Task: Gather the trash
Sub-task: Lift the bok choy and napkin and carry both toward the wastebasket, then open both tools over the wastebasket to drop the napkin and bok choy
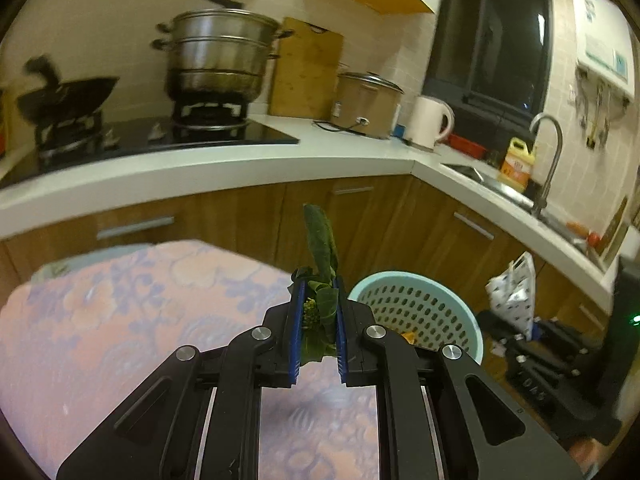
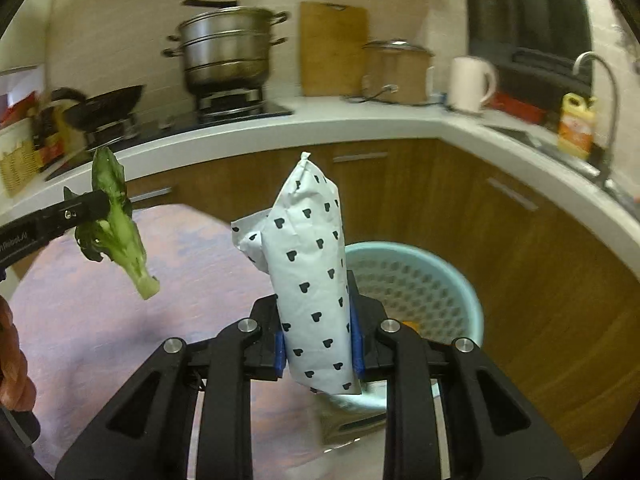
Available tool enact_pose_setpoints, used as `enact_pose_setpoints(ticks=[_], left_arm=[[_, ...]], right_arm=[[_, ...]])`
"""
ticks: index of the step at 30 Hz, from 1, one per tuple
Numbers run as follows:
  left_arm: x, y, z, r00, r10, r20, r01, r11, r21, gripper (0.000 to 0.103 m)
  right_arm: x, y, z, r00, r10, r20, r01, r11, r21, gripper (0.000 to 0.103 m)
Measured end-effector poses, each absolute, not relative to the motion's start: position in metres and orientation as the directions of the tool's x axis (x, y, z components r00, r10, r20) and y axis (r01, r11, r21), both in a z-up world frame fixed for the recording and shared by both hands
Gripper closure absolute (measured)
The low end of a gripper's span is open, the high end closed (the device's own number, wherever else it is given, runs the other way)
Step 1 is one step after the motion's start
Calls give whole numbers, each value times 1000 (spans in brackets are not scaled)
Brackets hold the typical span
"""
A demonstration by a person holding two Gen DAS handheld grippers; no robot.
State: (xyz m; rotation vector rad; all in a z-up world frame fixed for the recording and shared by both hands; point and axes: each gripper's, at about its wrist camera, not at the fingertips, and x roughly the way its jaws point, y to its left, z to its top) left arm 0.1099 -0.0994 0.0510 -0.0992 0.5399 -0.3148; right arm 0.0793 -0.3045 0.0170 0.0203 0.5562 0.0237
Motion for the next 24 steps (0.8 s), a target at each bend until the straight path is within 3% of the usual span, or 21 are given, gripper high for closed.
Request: enact_pose_setpoints(ticks=[6, 16, 18, 19, 20, 21, 22, 24], left_arm=[[141, -149, 41, 770, -364, -524, 337, 929, -151, 91], [178, -204, 19, 731, -385, -564, 385, 914, -126, 91], [187, -212, 18, 717, -403, -568, 396, 907, -144, 89], [193, -215, 16, 709, -411, -573, 397, 904, -158, 85], [198, -218, 14, 705, -413, -577, 395, 904, -165, 69], [204, -220, 11, 699, -405, -590, 387, 907, -165, 56], [207, -222, 10, 695, -400, -598, 383, 909, -164, 36], [209, -223, 5, 689, -398, -606, 390, 908, -152, 35]], right_arm=[[101, -339, 11, 833, -30, -553, 62, 997, 39, 82], [157, -381, -53, 687, -22, -726, 184, 972, 145, 81], [165, -385, -57, 670, -18, -742, 197, 968, 155, 76], [169, -389, -59, 661, -13, -750, 207, 964, 165, 71], [172, -394, -62, 652, -7, -758, 217, 960, 178, 56], [174, -398, -64, 645, -8, -765, 230, 955, 185, 49], [174, -400, -66, 641, -10, -767, 238, 953, 187, 47], [174, -407, -73, 627, 0, -779, 249, 947, 200, 44]])
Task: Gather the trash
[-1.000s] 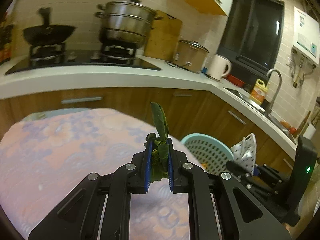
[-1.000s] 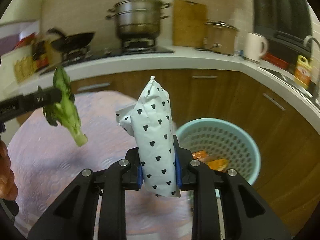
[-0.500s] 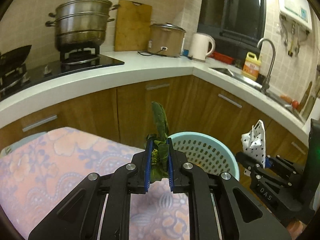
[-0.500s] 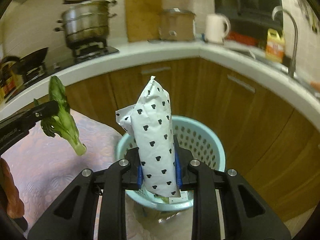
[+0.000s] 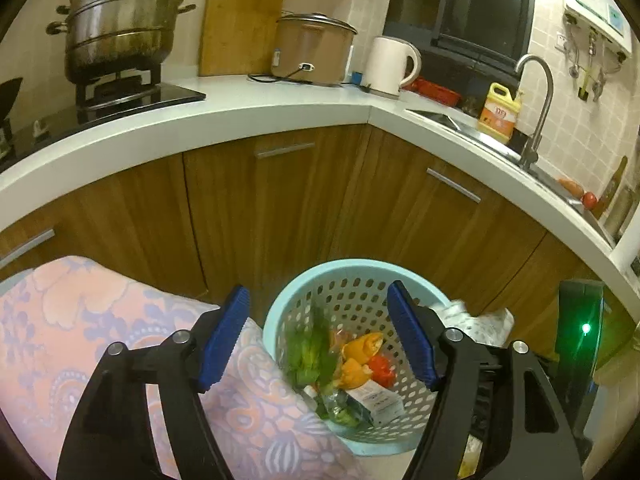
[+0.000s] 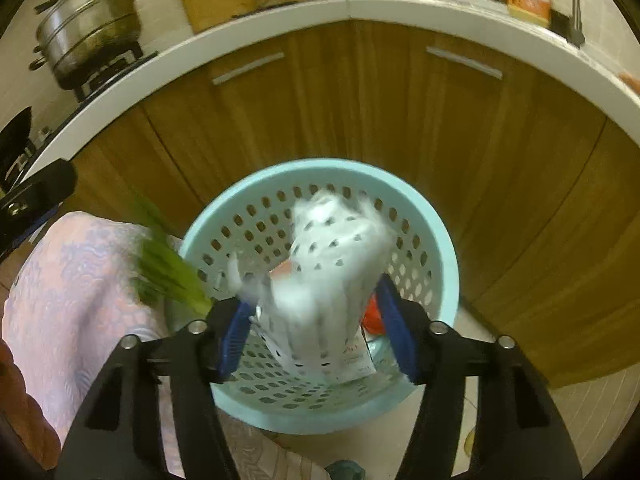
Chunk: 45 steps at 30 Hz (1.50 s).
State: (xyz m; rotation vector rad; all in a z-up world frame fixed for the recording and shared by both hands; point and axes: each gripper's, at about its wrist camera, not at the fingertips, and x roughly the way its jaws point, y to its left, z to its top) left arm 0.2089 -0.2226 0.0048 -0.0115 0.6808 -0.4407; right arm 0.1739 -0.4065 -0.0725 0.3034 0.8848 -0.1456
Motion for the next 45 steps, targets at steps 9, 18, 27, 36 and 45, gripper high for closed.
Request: enact_pose_setpoints(ticks=[9, 18, 27, 36, 45], left_arm=[[192, -196, 4, 691, -383, -613, 381, 914, -142, 35], [153, -157, 31, 737, -363, -571, 364, 924, -118, 35], [127, -123, 35, 755, -326, -569, 333, 938, -95, 33], [97, -90, 26, 785, -303, -540, 309, 947, -82, 33], [81, -55, 1, 848, -219, -482, 217, 974, -60, 25]], right_arm=[[157, -405, -72, 640, 28, -768, 223, 949, 221, 43], [171, -382, -52, 584, -69, -809, 179, 983, 46, 39], [151, -368, -27, 605, -48, -795, 177, 981, 76, 29], [93, -294, 22, 796, -104, -597, 198, 976, 93, 29], [58, -244, 7, 869, -197, -455, 252, 966, 63, 20]])
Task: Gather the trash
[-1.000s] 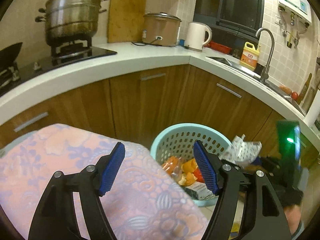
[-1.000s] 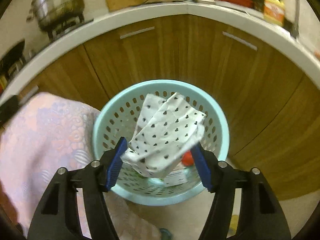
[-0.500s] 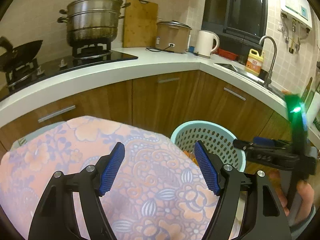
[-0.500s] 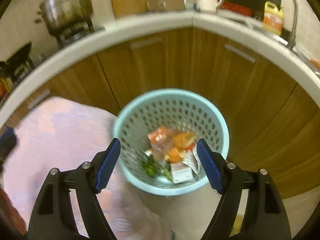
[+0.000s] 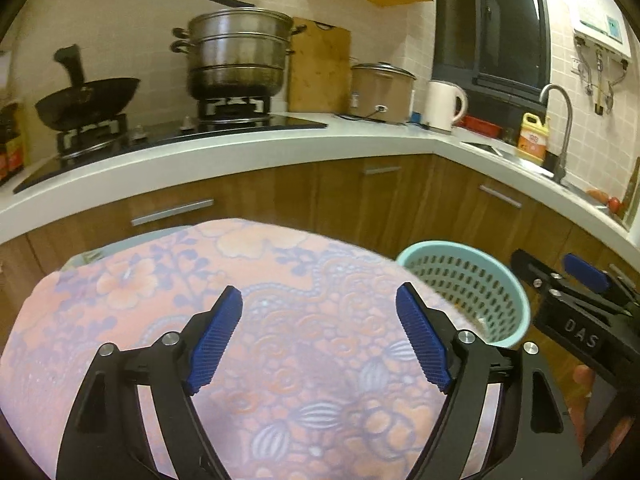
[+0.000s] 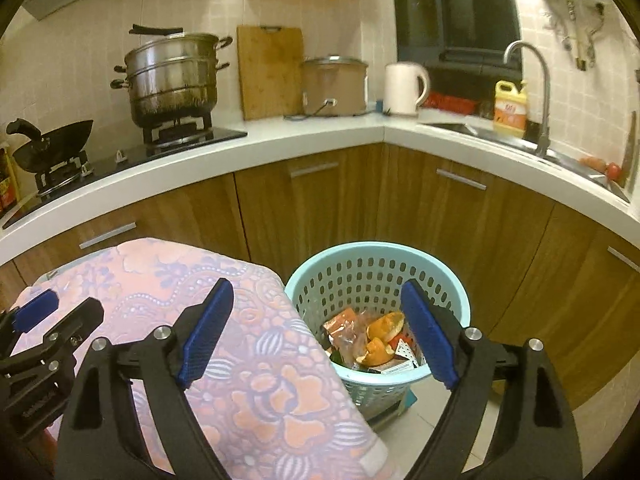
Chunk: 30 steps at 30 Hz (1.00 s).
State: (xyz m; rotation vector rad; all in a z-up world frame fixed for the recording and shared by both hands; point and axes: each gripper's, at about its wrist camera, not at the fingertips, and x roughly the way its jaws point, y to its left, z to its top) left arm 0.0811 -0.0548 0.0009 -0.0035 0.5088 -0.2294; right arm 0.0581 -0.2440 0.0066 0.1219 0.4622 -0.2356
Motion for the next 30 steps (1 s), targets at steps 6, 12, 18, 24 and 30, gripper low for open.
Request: enact_pose_setpoints(ticks=[6, 12, 18, 24, 30], left_arm=[[74, -39, -13, 881, -138, -452, 146, 989, -17, 25], [67, -23, -19, 894, -119, -432, 102, 993, -62, 21], [61, -16, -16, 913, -59, -403, 32, 997, -73, 17], [64, -12, -17, 907, -52, -419, 16, 996, -87, 16], [64, -10, -18, 905, -49, -422, 8, 995, -97, 16]], right_arm=[[49, -229, -11, 885, -237, -402, 286, 956, 67, 19], [45, -222, -12, 897, -255, -361, 299, 951, 72, 9], [54, -213, -12, 899, -241, -366, 278, 959, 53, 9], [58, -205, -22, 893, -227, -389, 256, 966, 25, 8], [55, -204, -24, 885, -241, -397, 268, 963, 12, 8]])
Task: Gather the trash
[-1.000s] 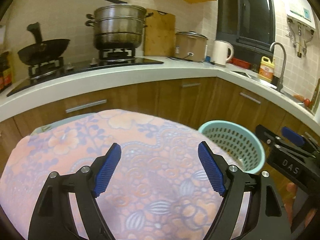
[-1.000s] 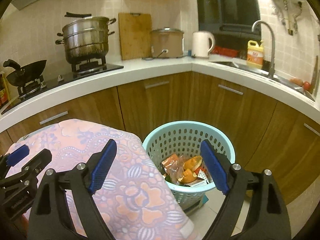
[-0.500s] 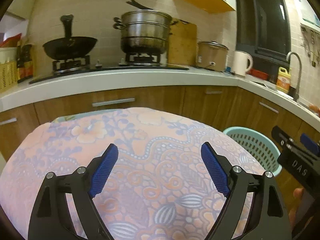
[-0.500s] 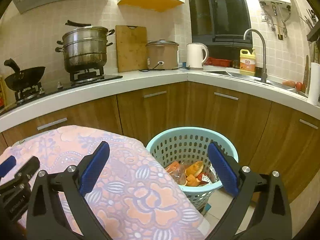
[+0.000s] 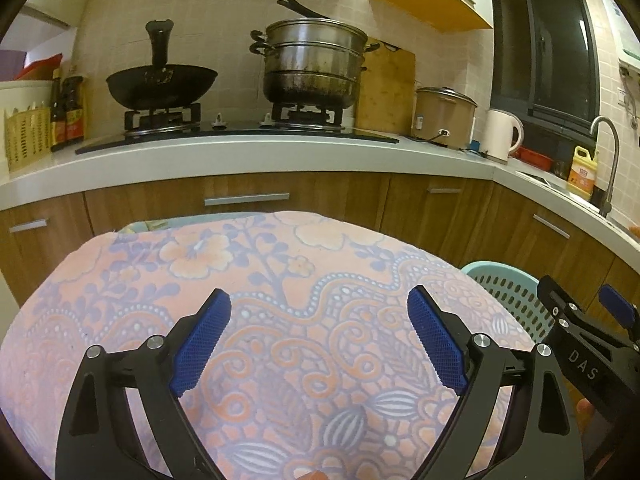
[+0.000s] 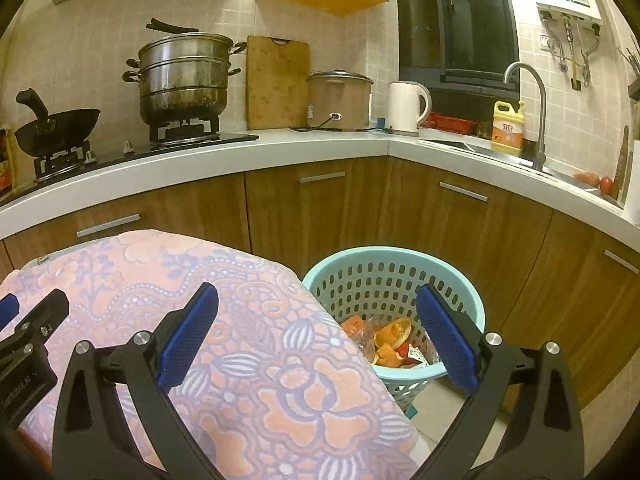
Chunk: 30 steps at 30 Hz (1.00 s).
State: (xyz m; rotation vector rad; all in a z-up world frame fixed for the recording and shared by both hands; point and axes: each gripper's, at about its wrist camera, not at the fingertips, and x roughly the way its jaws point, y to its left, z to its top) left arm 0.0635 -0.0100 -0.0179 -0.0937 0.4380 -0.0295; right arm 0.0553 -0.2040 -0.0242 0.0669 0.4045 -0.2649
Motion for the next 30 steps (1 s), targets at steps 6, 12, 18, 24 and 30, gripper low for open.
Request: enact_pose_setpoints(ticks=[6, 12, 18, 24, 30], left_arm=[[66, -11, -18, 903, -47, -427, 8, 996, -93, 15], [66, -8, -19, 902, -49, -430, 5, 995, -104, 11], [66, -8, -19, 901, -50, -431, 5, 994, -106, 11], [65, -9, -18, 899, -53, -435, 9, 995, -101, 10], [67, -10, -18, 895, -54, -442, 8, 995, -104, 8]], right_arm=[[59, -201, -27, 875, -256, -411, 274, 962, -15, 8], [61, -204, -29, 871, -241, -428, 268, 964, 2, 8], [60, -205, -29, 872, -237, -429, 267, 964, 10, 8], [62, -206, -29, 867, -236, -439, 268, 963, 14, 8], [64, -208, -30, 864, -231, -448, 269, 963, 21, 8]])
